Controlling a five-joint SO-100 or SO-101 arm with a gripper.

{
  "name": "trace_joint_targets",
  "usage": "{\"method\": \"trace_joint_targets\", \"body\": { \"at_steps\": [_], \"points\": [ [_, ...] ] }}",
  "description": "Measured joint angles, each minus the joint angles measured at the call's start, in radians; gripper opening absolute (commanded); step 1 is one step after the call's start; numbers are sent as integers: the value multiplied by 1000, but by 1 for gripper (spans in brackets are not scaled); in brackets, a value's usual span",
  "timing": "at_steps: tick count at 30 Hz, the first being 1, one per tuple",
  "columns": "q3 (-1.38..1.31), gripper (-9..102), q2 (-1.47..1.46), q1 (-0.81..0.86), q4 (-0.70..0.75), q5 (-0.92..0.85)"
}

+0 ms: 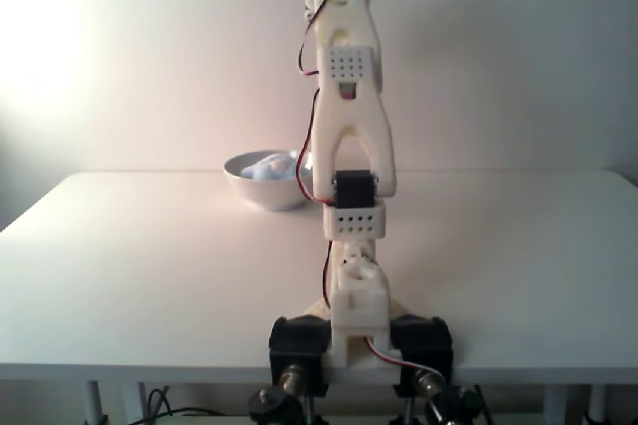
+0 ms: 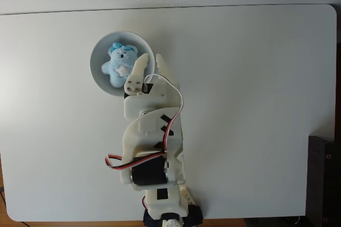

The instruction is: Grasp a skyblue doll and put it into the bowl.

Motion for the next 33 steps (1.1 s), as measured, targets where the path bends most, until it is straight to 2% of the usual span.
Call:
{"method": "trace_joint_targets", "body": {
  "at_steps": [25,29,33],
  "points": [
    [8,0,572,3,31,-6],
    [130,0,676,3,31,-11],
    [380,0,775,3,31,-11]
  ]
}}
